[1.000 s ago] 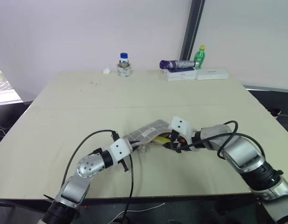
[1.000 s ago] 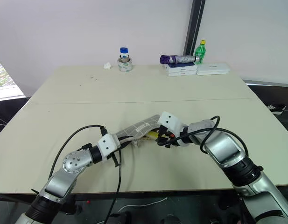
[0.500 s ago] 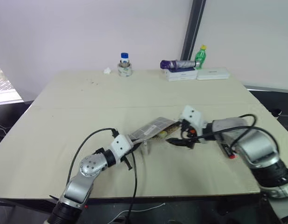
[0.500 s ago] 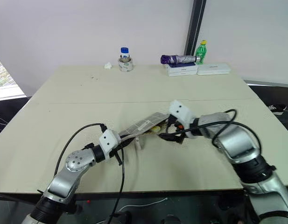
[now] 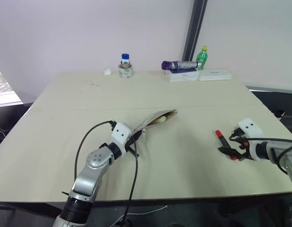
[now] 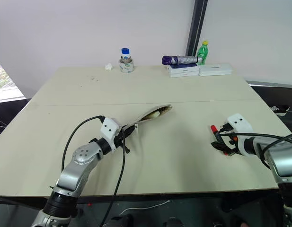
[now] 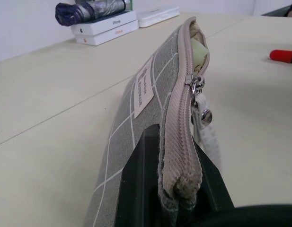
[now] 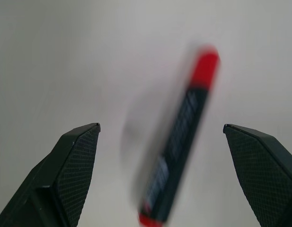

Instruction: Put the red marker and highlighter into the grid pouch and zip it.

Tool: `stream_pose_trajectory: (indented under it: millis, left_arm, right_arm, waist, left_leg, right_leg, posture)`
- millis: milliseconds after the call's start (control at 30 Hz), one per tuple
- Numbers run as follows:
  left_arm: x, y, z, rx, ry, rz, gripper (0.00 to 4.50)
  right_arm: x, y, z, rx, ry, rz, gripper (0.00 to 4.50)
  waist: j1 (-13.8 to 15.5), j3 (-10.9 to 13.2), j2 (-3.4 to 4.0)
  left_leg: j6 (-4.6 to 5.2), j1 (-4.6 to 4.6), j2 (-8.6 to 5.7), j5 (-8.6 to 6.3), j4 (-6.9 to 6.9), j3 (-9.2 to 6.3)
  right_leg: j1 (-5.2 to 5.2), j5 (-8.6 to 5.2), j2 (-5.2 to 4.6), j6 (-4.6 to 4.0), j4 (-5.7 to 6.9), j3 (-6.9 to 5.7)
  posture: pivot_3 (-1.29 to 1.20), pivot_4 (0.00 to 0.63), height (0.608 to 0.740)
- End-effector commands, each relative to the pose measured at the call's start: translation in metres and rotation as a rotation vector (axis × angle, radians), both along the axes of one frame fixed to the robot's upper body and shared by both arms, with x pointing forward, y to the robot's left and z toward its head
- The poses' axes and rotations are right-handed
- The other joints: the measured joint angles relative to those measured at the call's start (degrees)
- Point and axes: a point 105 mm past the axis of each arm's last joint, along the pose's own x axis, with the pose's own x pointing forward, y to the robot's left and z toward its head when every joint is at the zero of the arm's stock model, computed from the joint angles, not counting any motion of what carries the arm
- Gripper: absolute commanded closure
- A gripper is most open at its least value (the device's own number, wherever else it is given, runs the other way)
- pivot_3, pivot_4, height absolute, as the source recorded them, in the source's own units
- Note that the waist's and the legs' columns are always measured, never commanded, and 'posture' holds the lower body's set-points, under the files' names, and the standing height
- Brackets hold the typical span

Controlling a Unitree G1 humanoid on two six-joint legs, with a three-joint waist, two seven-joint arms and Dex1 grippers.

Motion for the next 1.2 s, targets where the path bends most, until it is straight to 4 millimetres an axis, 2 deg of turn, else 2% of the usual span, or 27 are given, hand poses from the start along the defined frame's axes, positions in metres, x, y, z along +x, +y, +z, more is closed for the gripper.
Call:
stream_pose_trajectory:
  millis: [33, 100, 200, 333, 367, 400, 433, 500, 667, 733, 800, 967, 1200]
  left_arm:
    - [0.002, -0.003, 0.013, -0.011, -0.061, -0.002, 4.5]
    - [0.002, -0.004, 0.013, -0.012, -0.062, -0.009, 4.5]
    - [0.002, -0.005, 0.013, -0.015, -0.065, -0.018, 4.5]
    - [0.003, -0.004, 0.013, -0.013, -0.067, -0.018, 4.5]
    - [0.003, -0.004, 0.013, -0.011, -0.068, -0.018, 4.5]
    - [0.003, -0.004, 0.013, -0.008, -0.069, -0.018, 4.5]
    - [0.003, -0.003, 0.012, -0.002, -0.072, -0.017, 4.5]
    - [0.003, -0.002, 0.011, 0.011, -0.077, -0.017, 4.5]
    - [0.002, 0.0, 0.005, 0.063, -0.095, -0.025, 4.5]
    - [0.0, -0.001, 0.003, 0.072, -0.098, -0.035, 4.5]
    - [0.0, -0.002, 0.002, 0.073, -0.099, -0.038, 4.5]
    - [-0.001, -0.004, 0.002, 0.072, -0.101, -0.043, 4.5]
    - [-0.002, -0.006, 0.003, 0.08, -0.111, -0.048, 4.5]
  right_arm:
    - [-0.004, -0.003, 0.006, 0.025, -0.037, -0.041, 0.18]
    - [-0.007, -0.008, -0.001, 0.047, -0.016, -0.08, 0.18]
    - [-0.01, -0.012, -0.006, 0.072, -0.008, -0.124, 0.98]
    - [-0.009, -0.011, -0.007, 0.082, -0.011, -0.126, 2.94]
    - [-0.008, -0.01, -0.006, 0.081, -0.016, -0.119, 3.55]
    - [-0.007, -0.009, -0.005, 0.079, -0.022, -0.113, 3.97]
    - [-0.006, -0.007, -0.003, 0.071, -0.032, -0.103, 4.16]
    - [-0.002, 0.001, 0.008, 0.02, -0.072, -0.03, 4.16]
    - [-0.008, 0.061, 0.047, -0.009, -0.195, 0.332, 4.16]
    - [-0.013, 0.083, 0.056, -0.007, -0.213, 0.444, 4.16]
    - [-0.014, 0.095, 0.059, -0.019, -0.218, 0.492, 4.16]
    - [-0.007, 0.116, 0.058, -0.062, -0.221, 0.548, 4.16]
    - [-0.001, 0.123, 0.053, -0.105, -0.199, 0.564, 4.16]
  waist:
    - [0.05, 0.0, 0.0]
    - [0.19, 0.0, 0.0]
    - [0.29, 0.0, 0.0]
    - [0.26, 0.0, 0.0]
    - [0.23, 0.0, 0.0]
    - [0.22, 0.0, 0.0]
    - [0.22, 0.0, 0.0]
    - [0.22, 0.0, 0.0]
    - [0.02, 0.0, 0.02]
    - [0.16, 0.01, 0.01]
    - [0.22, 0.02, -0.01]
    - [0.29, 0.02, -0.02]
    - [0.28, 0.02, -0.02]
  left_leg:
    - [0.0, 0.0, 0.0, 0.0, -0.01, 0.01]
    - [0.0, 0.0, 0.0, 0.0, 0.0, 0.01]
    - [0.0, 0.0, -0.01, 0.0, 0.02, 0.02]
    - [0.0, 0.0, -0.02, 0.0, 0.03, 0.02]
    - [0.0, 0.0, -0.02, 0.0, 0.03, 0.03]
    - [0.0, 0.0, -0.01, 0.0, 0.03, 0.03]
    - [0.0, 0.0, -0.01, 0.0, 0.03, 0.03]
    - [0.0, 0.0, -0.01, 0.0, 0.03, 0.05]
    - [0.0, 0.0, 0.0, 0.0, 0.01, 0.2]
    - [0.0, 0.01, 0.01, 0.0, 0.01, 0.19]
    - [0.0, 0.0, 0.02, 0.0, 0.04, 0.17]
    - [0.0, -0.01, 0.01, 0.0, 0.05, 0.14]
    - [0.0, -0.02, 0.01, 0.0, 0.03, -0.06]
  right_leg:
    - [0.01, 0.0, 0.01, 0.0, 0.0, 0.0]
    - [0.01, 0.0, 0.02, 0.0, 0.0, 0.0]
    - [0.05, 0.0, 0.0, 0.0, 0.0, 0.0]
    - [0.06, 0.0, 0.0, 0.0, 0.0, -0.01]
    - [0.06, 0.0, 0.0, 0.0, 0.0, -0.02]
    - [0.06, 0.0, 0.01, 0.0, 0.0, -0.01]
    - [0.06, 0.0, 0.01, 0.0, 0.0, -0.02]
    - [0.06, 0.0, 0.01, 0.0, 0.0, -0.02]
    - [0.01, 0.0, 0.02, 0.01, 0.0, 0.0]
    - [0.03, 0.0, 0.04, 0.01, 0.0, -0.01]
    - [0.07, 0.0, 0.03, 0.01, 0.0, -0.03]
    - [0.05, 0.0, -0.01, 0.01, -0.01, -0.02]
    - [0.02, 0.0, -0.01, 0.01, -0.01, -0.02]
  posture:
    - [0.0, 0.15, 0.737]
    - [0.0, 0.15, 0.737]
    - [0.0, 0.15, 0.737]
    - [0.0, 0.15, 0.737]
    - [0.0, 0.15, 0.737]
    - [0.0, 0.15, 0.737]
    - [0.0, 0.15, 0.737]
    - [0.0, 0.15, 0.737]
    - [0.0, 0.15, 0.737]
    - [0.0, 0.15, 0.737]
    - [0.0, 0.15, 0.737]
    - [0.0, 0.15, 0.737]
    - [0.0, 0.15, 0.737]
